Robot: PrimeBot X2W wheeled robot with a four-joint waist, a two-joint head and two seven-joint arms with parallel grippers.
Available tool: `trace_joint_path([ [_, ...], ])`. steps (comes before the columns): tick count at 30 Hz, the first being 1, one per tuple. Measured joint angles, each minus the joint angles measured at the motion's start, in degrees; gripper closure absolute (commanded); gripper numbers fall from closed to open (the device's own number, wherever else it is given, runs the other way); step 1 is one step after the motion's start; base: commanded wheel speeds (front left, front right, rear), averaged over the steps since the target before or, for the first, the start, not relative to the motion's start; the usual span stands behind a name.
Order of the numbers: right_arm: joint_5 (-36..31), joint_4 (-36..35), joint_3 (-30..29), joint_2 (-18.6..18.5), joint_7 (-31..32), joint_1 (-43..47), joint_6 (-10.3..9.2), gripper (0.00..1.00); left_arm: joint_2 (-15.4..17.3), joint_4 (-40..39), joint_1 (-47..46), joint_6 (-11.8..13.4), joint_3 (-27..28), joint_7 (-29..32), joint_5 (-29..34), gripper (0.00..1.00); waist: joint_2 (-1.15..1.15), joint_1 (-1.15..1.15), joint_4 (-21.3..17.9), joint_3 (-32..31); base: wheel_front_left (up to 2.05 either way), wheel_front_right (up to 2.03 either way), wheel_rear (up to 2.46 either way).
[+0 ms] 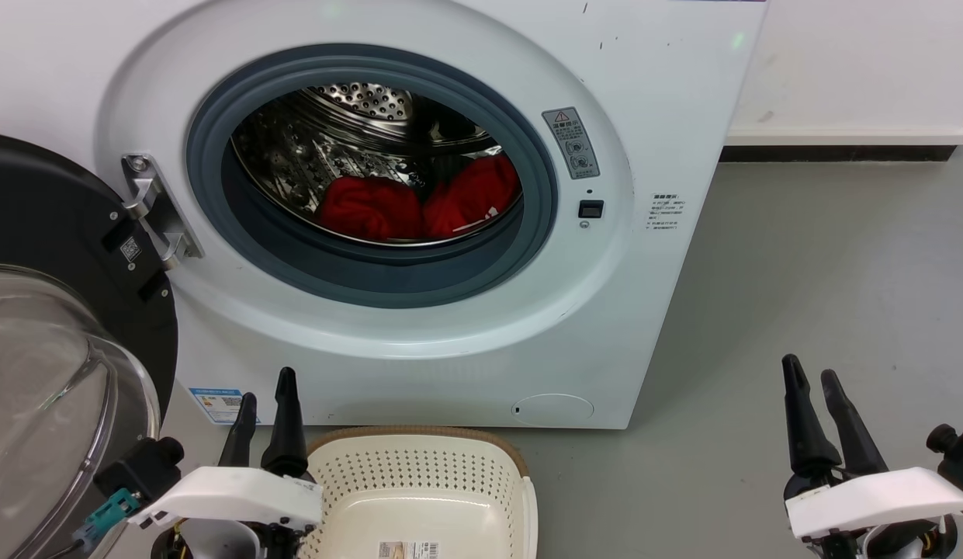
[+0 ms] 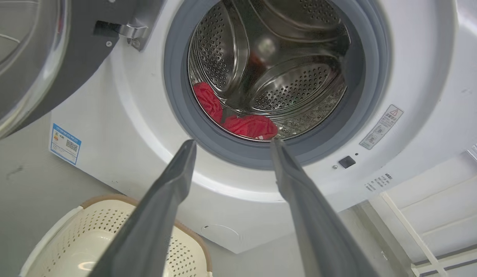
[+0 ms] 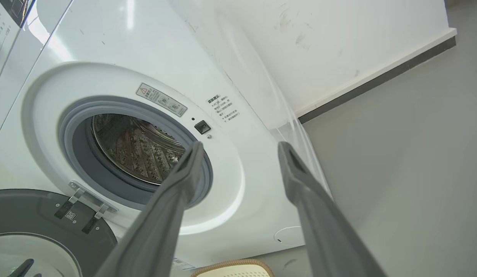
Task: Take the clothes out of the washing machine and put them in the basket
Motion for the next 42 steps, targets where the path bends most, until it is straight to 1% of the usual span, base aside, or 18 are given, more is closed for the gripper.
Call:
trace_joint_path([
  [10,-8.02,-1.67,0.36,0.0,-1.79,0.79,0.0,0.0,0.16,-0.96,0.46,0.69,-1.16,-1.77,7.0,0.0,0.0,0.0,0.05,0.12,0.0,0.0,0.0],
  [24,-17.19,-3.52,0.63,0.0,-3.81,2.04,0.01,0.0,0.2,-1.46,1.66,1.36,-1.76,-3.96,15.9,0.0,0.0,0.0,0.13,0.21,0.0,0.0,0.0],
  [42,-27.46,-5.48,1.01,-0.01,-6.33,3.3,0.01,0.0,0.12,-2.25,2.49,1.05,-2.05,-6.41,25.39,0.0,0.0,0.0,0.17,0.46,0.0,0.0,0.0],
])
